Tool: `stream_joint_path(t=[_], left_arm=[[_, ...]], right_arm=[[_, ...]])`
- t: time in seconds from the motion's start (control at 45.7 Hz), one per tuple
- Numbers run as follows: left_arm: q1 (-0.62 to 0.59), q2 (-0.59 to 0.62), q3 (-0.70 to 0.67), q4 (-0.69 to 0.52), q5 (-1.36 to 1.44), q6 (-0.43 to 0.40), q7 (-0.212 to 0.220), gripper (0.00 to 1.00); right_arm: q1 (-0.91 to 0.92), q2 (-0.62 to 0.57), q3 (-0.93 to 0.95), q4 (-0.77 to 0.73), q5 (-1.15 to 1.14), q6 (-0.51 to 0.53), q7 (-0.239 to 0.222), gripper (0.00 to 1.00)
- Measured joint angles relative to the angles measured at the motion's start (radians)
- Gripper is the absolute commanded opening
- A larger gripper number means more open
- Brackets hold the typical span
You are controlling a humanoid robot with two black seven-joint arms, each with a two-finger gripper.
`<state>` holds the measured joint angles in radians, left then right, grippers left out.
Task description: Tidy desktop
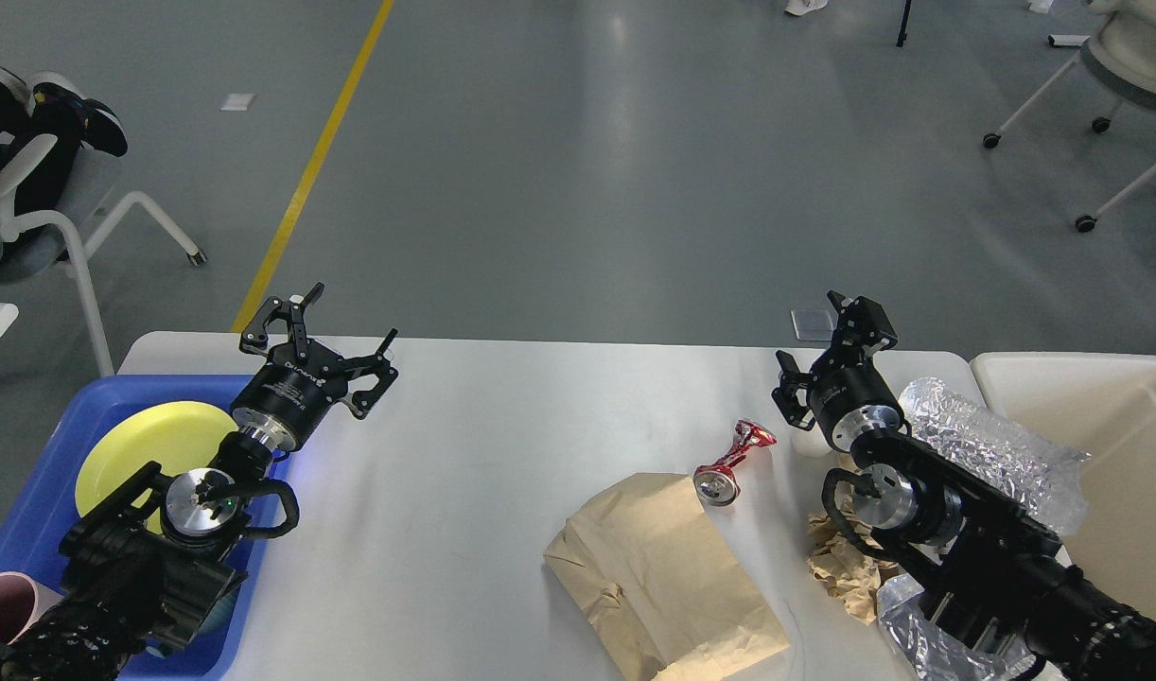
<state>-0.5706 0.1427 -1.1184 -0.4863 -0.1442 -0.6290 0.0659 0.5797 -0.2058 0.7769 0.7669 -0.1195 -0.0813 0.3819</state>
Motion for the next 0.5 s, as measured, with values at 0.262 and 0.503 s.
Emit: stream_joint_path(t=[0.262,0.503], left_arm=[[0.0,0.0,0.0,0.0,0.0,0.0,0.0,0.96],[0.0,0.0,-0.001,0.0,0.0,0.0,0.0,0.96]], right_arm=[[0.026,-0.029,0.004,-0.001,0.003,0.006,0.0,1.0],[0.012,-0.028,0.005,-0.039,0.006,0.005,-0.002,1.0]])
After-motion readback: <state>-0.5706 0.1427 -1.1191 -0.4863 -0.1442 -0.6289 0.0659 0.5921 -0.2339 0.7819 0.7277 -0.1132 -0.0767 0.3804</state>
